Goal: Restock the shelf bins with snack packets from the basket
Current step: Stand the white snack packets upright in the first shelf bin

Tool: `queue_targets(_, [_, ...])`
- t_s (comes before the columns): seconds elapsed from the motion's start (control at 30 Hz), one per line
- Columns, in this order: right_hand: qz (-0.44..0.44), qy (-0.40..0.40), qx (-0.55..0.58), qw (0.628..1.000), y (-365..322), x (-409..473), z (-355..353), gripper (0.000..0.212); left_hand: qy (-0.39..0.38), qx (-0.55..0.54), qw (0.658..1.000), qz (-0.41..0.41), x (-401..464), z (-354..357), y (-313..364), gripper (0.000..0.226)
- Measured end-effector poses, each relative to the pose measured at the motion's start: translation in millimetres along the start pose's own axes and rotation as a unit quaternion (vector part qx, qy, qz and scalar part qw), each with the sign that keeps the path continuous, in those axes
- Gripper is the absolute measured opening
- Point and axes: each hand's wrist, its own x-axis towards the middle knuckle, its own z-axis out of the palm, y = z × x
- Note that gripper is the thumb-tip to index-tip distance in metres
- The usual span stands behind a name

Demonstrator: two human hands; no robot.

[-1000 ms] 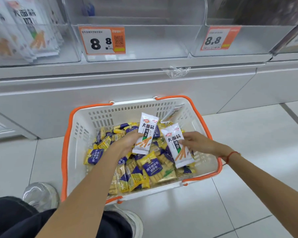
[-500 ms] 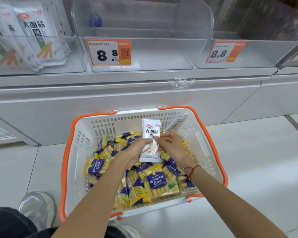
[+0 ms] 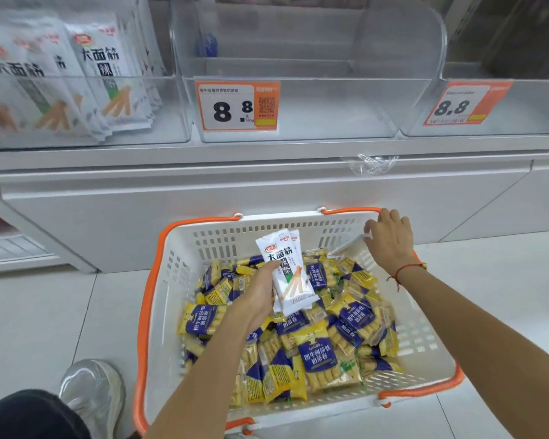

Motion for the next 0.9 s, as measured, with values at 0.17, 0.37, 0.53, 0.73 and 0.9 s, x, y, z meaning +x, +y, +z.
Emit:
queue_targets(0.17, [-0.149,-0.086,0.26,0.95,-9.2,-4.2,-17.9,0.016,0.013,0.069,0.996,0.045,-8.7,-6.7,9.0,0.03])
queue_targets(0.37, [-0.254,-0.129,0.391,0.875,-30.4,-23.1,-75.7,0.01,0.066,0.179,0.977,0.092,-18.9,-15.1,19.8,0.052])
queue_targets(0.53, [-0.225,-0.157,0.485,0.83,-69.7,-31.0,-101.9,0.005,0.045,0.162,0.984,0.059,-31.8,-9.8,20.2,0.049])
queue_targets(0.73, [-0.113,0.011,0.499,0.859,-113.6,-35.6,-123.0,0.02,-0.004,0.057,0.994,0.09,-62.2,-9.6,49.8,0.045])
queue_targets(0.9, [-0.087,0.104,0.512,0.848,-139.5,-39.0,-175.3,0.018,-0.033,0.028,0.991,0.124,-99.2,-23.6,86.3,0.034])
